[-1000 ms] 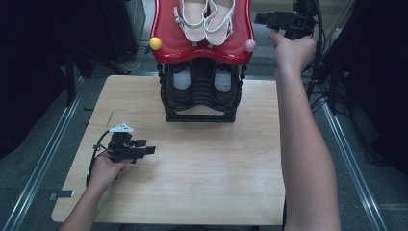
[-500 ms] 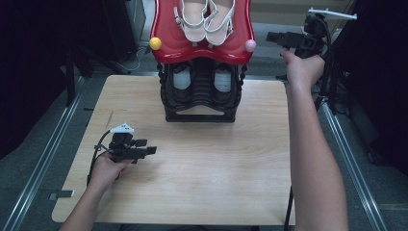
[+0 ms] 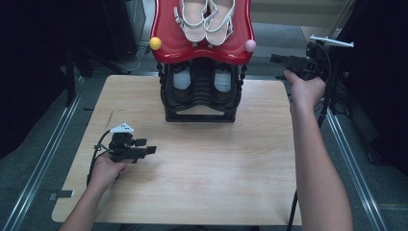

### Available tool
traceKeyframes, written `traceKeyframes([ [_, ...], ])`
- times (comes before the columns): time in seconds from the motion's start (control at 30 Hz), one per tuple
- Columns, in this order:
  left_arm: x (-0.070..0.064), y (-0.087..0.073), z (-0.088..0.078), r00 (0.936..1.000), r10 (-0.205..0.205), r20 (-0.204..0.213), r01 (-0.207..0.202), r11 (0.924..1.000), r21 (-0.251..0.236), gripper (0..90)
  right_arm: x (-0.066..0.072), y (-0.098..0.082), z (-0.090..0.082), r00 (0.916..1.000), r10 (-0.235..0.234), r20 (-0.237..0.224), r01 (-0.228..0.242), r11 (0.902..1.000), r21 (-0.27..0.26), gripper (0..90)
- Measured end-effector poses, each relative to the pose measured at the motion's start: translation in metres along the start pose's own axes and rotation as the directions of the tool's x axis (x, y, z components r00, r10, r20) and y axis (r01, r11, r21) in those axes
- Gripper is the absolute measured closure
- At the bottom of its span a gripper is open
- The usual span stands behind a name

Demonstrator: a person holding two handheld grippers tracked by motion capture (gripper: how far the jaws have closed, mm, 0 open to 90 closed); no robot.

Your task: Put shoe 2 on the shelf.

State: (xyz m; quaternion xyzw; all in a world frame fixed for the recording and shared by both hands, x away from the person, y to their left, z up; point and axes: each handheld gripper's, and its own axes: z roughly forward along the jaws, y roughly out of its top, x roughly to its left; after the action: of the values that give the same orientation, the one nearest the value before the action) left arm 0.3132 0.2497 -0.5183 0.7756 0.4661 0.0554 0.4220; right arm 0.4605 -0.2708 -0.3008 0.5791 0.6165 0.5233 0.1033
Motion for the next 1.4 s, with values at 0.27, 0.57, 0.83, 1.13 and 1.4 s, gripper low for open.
traceKeyframes([
  [0.27,-0.001,0.0,0.002,1.0,0.0,0.005,0.0,1.0,0.009,36.6,-0.018,-0.03,0.006,0.9998,0.012,-0.018,-0.011,0.9995,0.028,43.3],
  [0.57,-0.001,0.0,0.003,1.0,0.001,-0.002,-0.001,1.0,0.009,36.6,-0.022,-0.065,0.016,0.9987,0.004,-0.05,0.0,0.9977,0.067,43.1],
  [0.83,-0.001,0.0,0.002,1.0,0.002,0.001,-0.002,0.9999,0.012,36.8,-0.016,-0.103,0.023,0.9931,-0.007,-0.117,0.018,0.9954,0.094,42.3],
  [1.13,-0.002,0.0,0.004,1.0,0.002,0.008,-0.002,0.9998,0.019,36.7,-0.005,-0.148,0.023,0.9901,-0.078,-0.117,0.095,0.9843,0.149,42.3],
  [1.4,-0.003,0.0,0.005,0.9999,0.008,0.012,-0.008,0.9997,0.025,36.6,-0.001,-0.188,0.025,0.9832,-0.082,-0.164,0.112,0.9759,0.187,42.3],
])
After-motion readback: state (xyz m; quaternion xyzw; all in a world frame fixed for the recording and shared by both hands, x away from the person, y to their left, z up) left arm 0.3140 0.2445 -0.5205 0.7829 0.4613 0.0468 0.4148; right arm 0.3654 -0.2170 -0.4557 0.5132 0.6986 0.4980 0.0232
